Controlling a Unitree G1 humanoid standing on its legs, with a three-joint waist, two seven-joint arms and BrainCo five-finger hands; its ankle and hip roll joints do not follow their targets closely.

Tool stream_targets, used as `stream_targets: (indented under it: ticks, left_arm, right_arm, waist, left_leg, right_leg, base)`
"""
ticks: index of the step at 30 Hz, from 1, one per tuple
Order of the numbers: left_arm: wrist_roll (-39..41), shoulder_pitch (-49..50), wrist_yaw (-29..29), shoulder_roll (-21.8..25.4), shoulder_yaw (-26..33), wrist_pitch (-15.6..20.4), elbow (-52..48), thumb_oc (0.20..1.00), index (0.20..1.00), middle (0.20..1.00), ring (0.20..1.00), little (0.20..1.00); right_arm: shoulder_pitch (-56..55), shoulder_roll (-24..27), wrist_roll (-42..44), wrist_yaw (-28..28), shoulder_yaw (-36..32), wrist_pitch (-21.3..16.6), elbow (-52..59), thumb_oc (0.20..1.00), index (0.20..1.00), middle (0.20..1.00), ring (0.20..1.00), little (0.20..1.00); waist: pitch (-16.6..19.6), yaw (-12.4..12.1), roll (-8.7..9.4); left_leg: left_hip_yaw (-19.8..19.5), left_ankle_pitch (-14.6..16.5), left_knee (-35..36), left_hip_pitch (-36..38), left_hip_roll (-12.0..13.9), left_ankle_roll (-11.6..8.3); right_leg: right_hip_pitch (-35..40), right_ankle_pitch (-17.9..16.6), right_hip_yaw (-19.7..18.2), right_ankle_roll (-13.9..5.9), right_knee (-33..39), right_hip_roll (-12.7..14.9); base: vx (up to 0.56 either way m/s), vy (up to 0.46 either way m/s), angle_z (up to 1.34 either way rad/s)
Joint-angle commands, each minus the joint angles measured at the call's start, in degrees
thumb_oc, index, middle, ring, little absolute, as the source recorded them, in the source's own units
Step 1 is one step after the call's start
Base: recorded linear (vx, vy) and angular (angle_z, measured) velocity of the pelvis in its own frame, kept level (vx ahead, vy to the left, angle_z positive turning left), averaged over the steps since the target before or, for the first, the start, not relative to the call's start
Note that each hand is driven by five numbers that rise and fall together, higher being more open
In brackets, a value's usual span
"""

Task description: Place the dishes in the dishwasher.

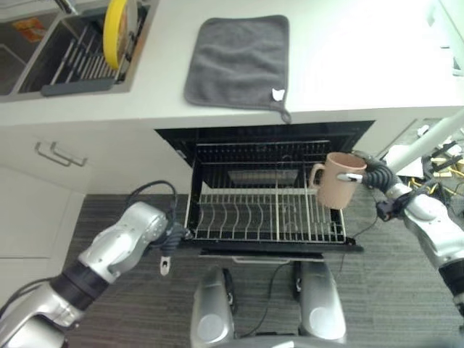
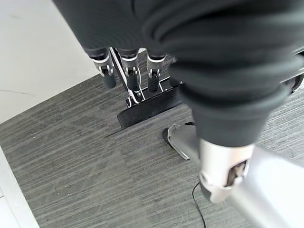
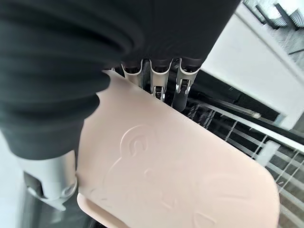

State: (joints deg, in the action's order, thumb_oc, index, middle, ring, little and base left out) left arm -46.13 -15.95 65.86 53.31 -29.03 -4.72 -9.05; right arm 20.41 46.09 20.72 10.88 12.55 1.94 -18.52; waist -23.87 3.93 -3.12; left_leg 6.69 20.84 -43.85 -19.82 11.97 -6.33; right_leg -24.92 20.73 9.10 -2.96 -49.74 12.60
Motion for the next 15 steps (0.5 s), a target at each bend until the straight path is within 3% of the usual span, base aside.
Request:
stream_targets:
  ticks: [1, 6, 9, 12, 15]
  left_arm:
    - [3.4, 10.2, 1.7, 4.2, -6.9, 4.2, -1.2, 1.0, 1.0, 1.0, 1.0, 1.0]
    - [3.5, 9.0, -1.3, 4.1, -7.9, 5.5, 0.2, 1.0, 1.0, 1.0, 1.0, 1.0]
    - [4.7, 7.3, -2.2, 4.0, -9.3, 4.1, 1.1, 1.0, 1.0, 1.0, 1.0, 1.0]
    - [8.7, 4.3, -2.9, 4.5, -11.2, 4.3, 2.1, 1.0, 1.0, 1.0, 1.0, 1.0]
    - [11.8, 4.2, -3.0, 3.9, -11.5, 2.9, 2.6, 1.0, 1.0, 1.0, 1.0, 1.0]
  right_arm:
    - [6.4, 0.6, -1.2, -0.6, 1.4, -2.2, -4.7, 0.2, 0.2, 0.2, 0.2, 0.2]
    - [9.5, -0.2, -1.6, -0.6, 3.3, -1.9, -10.5, 0.2, 0.2, 0.2, 0.2, 0.2]
    - [13.0, -1.0, -4.2, -2.0, 6.7, -3.7, -17.3, 0.2, 0.2, 0.2, 0.2, 0.2]
    - [17.7, -3.4, -6.9, -1.3, 11.1, -1.6, -25.5, 0.2, 0.2, 0.2, 0.2, 0.2]
    - [18.3, -4.8, -5.9, -2.4, 11.2, -1.1, -27.6, 0.2, 0.2, 0.2, 0.2, 0.2]
  waist:
    - [1.0, -2.7, 1.39]
    - [1.1, -3.6, 1.0]
    - [1.2, -4.5, 0.45]
    - [1.4, -5.5, -0.54]
    - [1.3, -5.8, -0.99]
  left_leg:
    - [-2.4, -4.4, 0.9, -2.3, -1.0, 3.47]
    - [-2.7, -4.1, 0.3, -3.1, -1.4, 3.2]
    - [-3.1, -4.0, 0.0, -3.6, -1.9, 3.14]
    - [-3.5, -3.2, -1.4, -4.1, -2.8, 3.28]
    - [-3.8, -2.9, -2.1, -4.5, -3.3, 3.54]
  right_leg:
    - [3.8, -2.4, 0.5, -1.1, 3.5, 1.6]
    - [3.1, -2.2, 0.5, -1.07, 2.8, 2.0]
    - [2.5, -2.0, 0.7, -1.01, 2.3, 2.3]
    - [2.0, -1.4, 0.3, -0.71, 0.8, 2.6]
    - [1.4, -1.1, 0.0, -0.64, 0.0, 2.7]
  base:
    - [-0.03, -0.016, 0.06]
    - [0.0, 0.0, 0.0]
    - [0.0, -0.008, 0.18]
    - [0.09, 0.031, 0.12]
    - [0.06, 0.031, 0.1]
